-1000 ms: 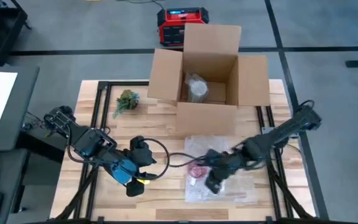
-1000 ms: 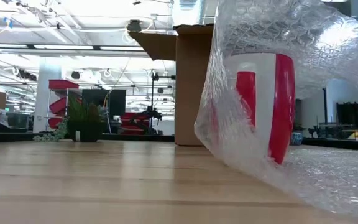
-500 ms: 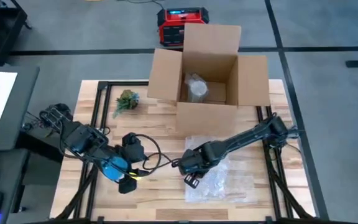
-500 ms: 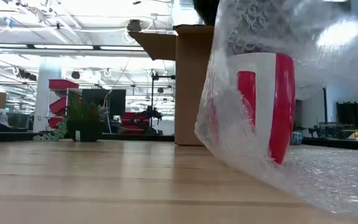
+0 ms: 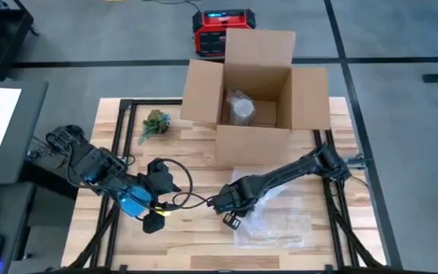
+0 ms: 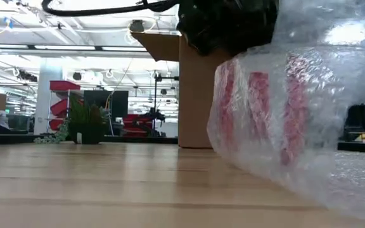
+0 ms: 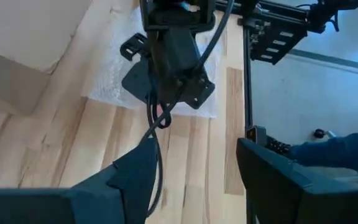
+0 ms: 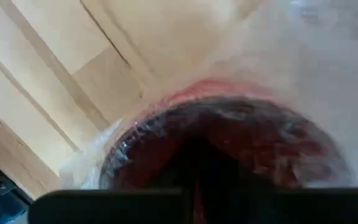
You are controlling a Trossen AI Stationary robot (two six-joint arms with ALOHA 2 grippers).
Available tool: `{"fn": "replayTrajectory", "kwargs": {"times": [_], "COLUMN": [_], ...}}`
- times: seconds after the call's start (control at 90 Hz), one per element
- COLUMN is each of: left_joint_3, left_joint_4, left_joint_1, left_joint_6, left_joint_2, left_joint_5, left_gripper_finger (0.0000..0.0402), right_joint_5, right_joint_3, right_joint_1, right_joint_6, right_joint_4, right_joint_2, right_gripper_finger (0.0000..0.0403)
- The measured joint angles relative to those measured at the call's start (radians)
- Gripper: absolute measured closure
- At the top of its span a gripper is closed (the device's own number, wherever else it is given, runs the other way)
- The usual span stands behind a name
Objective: Wrap mug
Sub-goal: Wrap the red mug in the bubble wrap
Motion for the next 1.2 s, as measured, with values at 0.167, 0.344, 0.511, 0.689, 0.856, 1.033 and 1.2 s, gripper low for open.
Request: {"fn": "replayTrajectory", "kwargs": {"times": [0.167,0.344,0.511,0.689,0.856,1.033,1.2], "left_joint_3": [0.0,0.0,0.0,0.0,0.0,0.0,0.0], "left_joint_4": [0.0,0.0,0.0,-0.001,0.0,0.001,0.003], "left_joint_1": [0.0,0.0,0.0,0.0,0.0,0.0,0.0], "left_joint_6": [0.011,0.011,0.011,0.015,0.018,0.019,0.019], "left_joint_2": [0.0,0.0,0.0,0.001,0.001,0.001,0.001], "left_joint_5": [0.0,0.0,0.002,0.002,0.002,0.002,0.001], "left_gripper_finger": [0.0201,0.0201,0.0201,0.0201,0.0201,0.0201,0.0201], "right_joint_5": [0.0,-0.001,-0.079,-0.104,-0.105,-0.073,-0.045], "right_joint_3": [0.084,0.169,0.182,0.15,0.088,0.072,0.072], "right_joint_1": [-0.014,-0.012,0.02,0.044,0.03,0.023,0.016], "right_joint_6": [-0.002,-0.009,-0.025,-0.034,-0.033,-0.06,-0.083], "right_joint_4": [-0.094,-0.166,-0.121,-0.105,-0.088,-0.065,-0.026], "right_joint_2": [-0.045,-0.083,-0.107,-0.057,0.006,0.06,0.088], "right_gripper_finger": [0.0403,0.0403,0.0403,0.0403,0.0403,0.0403,0.0403]}}
